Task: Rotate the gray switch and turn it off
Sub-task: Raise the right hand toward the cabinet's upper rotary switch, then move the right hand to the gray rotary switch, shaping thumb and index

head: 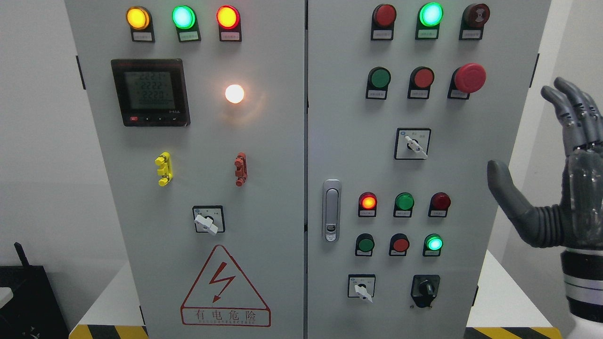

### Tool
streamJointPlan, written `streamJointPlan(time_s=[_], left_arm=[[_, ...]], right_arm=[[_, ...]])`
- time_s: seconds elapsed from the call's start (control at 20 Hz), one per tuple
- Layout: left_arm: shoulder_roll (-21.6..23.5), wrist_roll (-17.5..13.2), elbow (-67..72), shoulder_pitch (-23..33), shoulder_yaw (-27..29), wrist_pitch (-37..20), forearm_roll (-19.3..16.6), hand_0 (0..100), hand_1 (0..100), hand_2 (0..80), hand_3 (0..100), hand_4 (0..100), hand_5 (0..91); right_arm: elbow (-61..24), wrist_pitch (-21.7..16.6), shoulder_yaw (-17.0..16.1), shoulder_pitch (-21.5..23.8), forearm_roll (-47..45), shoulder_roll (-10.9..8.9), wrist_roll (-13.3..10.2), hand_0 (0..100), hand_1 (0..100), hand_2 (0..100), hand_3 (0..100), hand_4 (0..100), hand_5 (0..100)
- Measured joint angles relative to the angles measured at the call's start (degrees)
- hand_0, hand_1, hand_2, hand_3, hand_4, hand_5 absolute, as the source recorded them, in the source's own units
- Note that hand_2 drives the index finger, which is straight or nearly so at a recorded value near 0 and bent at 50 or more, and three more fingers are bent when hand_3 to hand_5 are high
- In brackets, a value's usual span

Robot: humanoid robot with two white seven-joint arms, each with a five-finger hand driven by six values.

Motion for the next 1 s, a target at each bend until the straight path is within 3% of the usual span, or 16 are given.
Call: streamJointPlan(time_s=[0.05,0.1,0.15,0.25,0.3,0.35,0.4,0.45,0.55,0.65,0.75,1.0], left_arm=[[0.0,0.0,0.0,0.0,0.0,0.0,0.0,12,39,0.0,0,0,0.0],[0.0,0.0,0.0,0.0,0.0,0.0,0.0,12,39,0.0,0,0,0.0],[0.0,0.0,0.0,0.0,0.0,0.0,0.0,12,39,0.0,0,0,0.0],[0.0,0.0,0.0,0.0,0.0,0.0,0.0,12,39,0.0,0,0,0.0],[0.0,0.0,0.0,0.0,0.0,0.0,0.0,12,39,0.0,0,0,0.0],[0.0,0.0,0.0,0.0,0.0,0.0,0.0,12,39,0.0,0,0,0.0],[0.0,0.0,0.0,0.0,0.0,0.0,0.0,12,39,0.0,0,0,0.0],[0.0,0.0,0.0,0.0,0.0,0.0,0.0,12,39,0.0,0,0,0.0],[0.0,0.0,0.0,0.0,0.0,0.0,0.0,12,39,0.0,0,0,0.0],[0.0,0.0,0.0,0.0,0.0,0.0,0.0,12,39,0.0,0,0,0.0],[0.0,0.0,0.0,0.0,0.0,0.0,0.0,12,39,0.0,0,0,0.0],[0.0,0.0,0.0,0.0,0.0,0.0,0.0,12,39,0.0,0,0,0.0]], right_arm=[[0.0,-0.1,0.0,0.0,-0.1,0.13,-0.5,30,35,20,27,30,16],[0.0,-0.2,0.1,0.0,-0.2,0.37,-0.9,31,36,21,30,32,18],[0.0,-0.3,0.1,0.0,-0.2,0.72,-1.1,33,38,23,42,40,27],[0.2,-0.4,0.3,-0.1,-0.3,1.61,-1.4,36,38,26,54,51,43],[0.3,-0.6,0.4,-0.1,-0.4,2.08,-1.6,38,38,31,62,57,57],[0.4,-0.8,0.5,-0.1,-0.4,2.57,-1.7,39,37,36,66,63,67],[0.5,-1.0,0.7,-0.1,-0.4,3.11,-2.2,39,37,37,67,64,69],[0.7,-1.2,0.9,-0.1,-0.4,3.77,-2.7,41,35,43,73,71,83],[1.1,-1.4,1.2,-0.1,-0.4,5.07,-3.7,42,34,49,86,83,98],[1.5,-1.4,1.8,0.1,-0.2,6.19,-4.0,41,37,54,94,89,100],[1.9,-0.7,2.4,0.4,0.5,7.14,-4.0,37,40,55,95,91,100],[2.8,2.4,3.4,0.9,1.9,9.09,-0.9,17,39,58,96,92,100]])
